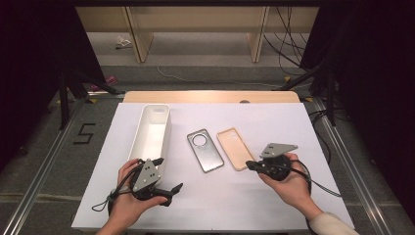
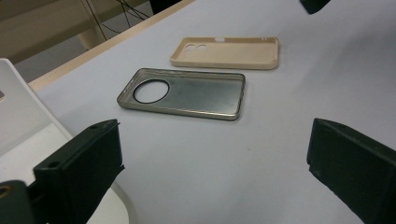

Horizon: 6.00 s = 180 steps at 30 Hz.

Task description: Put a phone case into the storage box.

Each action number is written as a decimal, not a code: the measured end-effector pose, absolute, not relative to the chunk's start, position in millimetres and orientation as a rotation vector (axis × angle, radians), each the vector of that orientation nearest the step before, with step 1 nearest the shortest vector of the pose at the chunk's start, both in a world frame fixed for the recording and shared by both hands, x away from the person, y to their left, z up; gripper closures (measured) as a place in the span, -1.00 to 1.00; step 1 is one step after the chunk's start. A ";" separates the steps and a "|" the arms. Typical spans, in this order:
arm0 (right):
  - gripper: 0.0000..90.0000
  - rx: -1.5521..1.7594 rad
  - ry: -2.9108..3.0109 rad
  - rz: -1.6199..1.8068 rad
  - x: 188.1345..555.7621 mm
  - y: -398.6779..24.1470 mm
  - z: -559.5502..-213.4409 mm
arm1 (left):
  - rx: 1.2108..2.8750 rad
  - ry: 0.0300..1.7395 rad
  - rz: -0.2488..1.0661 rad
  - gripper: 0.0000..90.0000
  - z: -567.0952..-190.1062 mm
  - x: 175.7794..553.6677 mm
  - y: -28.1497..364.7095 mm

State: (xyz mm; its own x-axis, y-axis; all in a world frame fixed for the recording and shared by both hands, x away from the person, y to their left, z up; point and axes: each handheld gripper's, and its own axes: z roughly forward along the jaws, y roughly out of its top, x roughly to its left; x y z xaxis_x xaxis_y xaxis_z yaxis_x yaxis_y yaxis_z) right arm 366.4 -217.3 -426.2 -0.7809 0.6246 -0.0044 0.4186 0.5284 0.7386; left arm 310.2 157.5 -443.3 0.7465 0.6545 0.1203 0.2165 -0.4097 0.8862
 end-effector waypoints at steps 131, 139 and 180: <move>-0.57 0.881 2.413 1.411 349.1 -253.6 -421.3 | 2.624 0.152 0.500 -0.50 -422.3 382.1 51.0; -0.57 0.885 2.408 1.414 348.7 -255.9 -421.7 | 2.752 0.014 0.536 -0.38 -433.1 402.4 34.4; -0.57 0.887 2.397 1.428 348.8 -256.6 -420.8 | 2.928 -0.075 0.388 0.33 -459.3 423.3 31.9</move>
State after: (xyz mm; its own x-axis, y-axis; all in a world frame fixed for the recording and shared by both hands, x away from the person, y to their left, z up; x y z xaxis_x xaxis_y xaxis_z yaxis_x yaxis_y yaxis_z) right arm 348.8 -256.6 -420.8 -0.7955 0.5942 0.1186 0.3871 0.3478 0.8539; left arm 423.3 31.9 -459.3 0.9646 -0.0258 0.2626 -0.0745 -0.9814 0.1772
